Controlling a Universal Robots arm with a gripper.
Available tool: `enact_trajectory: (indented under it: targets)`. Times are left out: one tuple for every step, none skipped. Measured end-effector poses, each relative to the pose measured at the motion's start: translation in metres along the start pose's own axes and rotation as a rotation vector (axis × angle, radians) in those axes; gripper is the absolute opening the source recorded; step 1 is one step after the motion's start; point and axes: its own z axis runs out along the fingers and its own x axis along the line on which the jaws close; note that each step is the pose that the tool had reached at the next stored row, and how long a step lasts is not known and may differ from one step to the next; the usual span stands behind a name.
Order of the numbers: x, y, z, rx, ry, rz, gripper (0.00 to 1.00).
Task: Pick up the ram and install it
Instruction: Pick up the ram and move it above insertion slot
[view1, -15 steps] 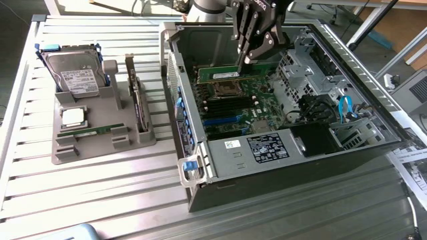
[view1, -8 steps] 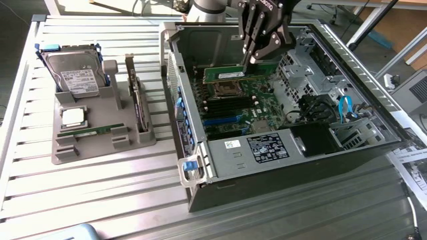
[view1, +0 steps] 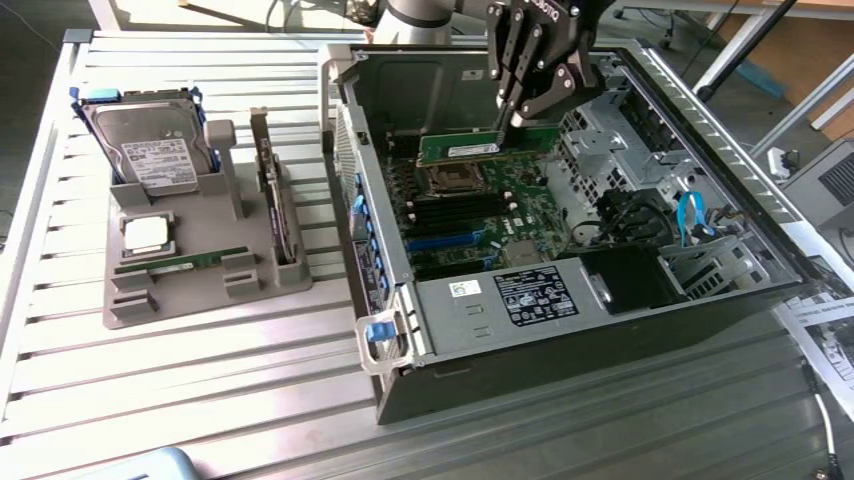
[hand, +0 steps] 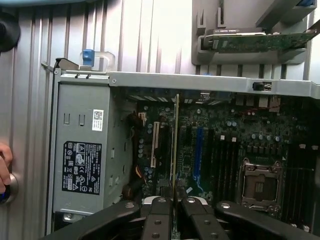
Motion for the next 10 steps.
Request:
enact_trajectory:
  targets:
    - [0.0,-0.0013,0.0,0.0,0.0004,0.0,0.14]
    - [0.0,-0.0025,0.0,-0.0001,0.0008,0.0,0.14]
    - [0.0,-0.0038,0.0,0.0,0.0012,0.0,0.14]
    - [0.0,-0.0056,-0.0001,-0.0001,0.0018,0.0,0.14]
    - [0.0,-0.0066,-0.0002,-0.0002,0.0021,0.0,0.14]
    - [0.001,-0.0079,-0.0002,-0.0002,0.0025,0.0,0.14]
    - [0.001,-0.0091,-0.0002,-0.0002,0.0029,0.0,0.14]
    - [0.001,-0.0106,-0.0003,-0.0002,0.0033,0.0,0.14]
    - [0.001,-0.0126,-0.0003,-0.0003,0.0039,0.0,0.14]
    - [0.001,-0.0169,-0.0004,-0.0004,0.0049,0.0,0.14]
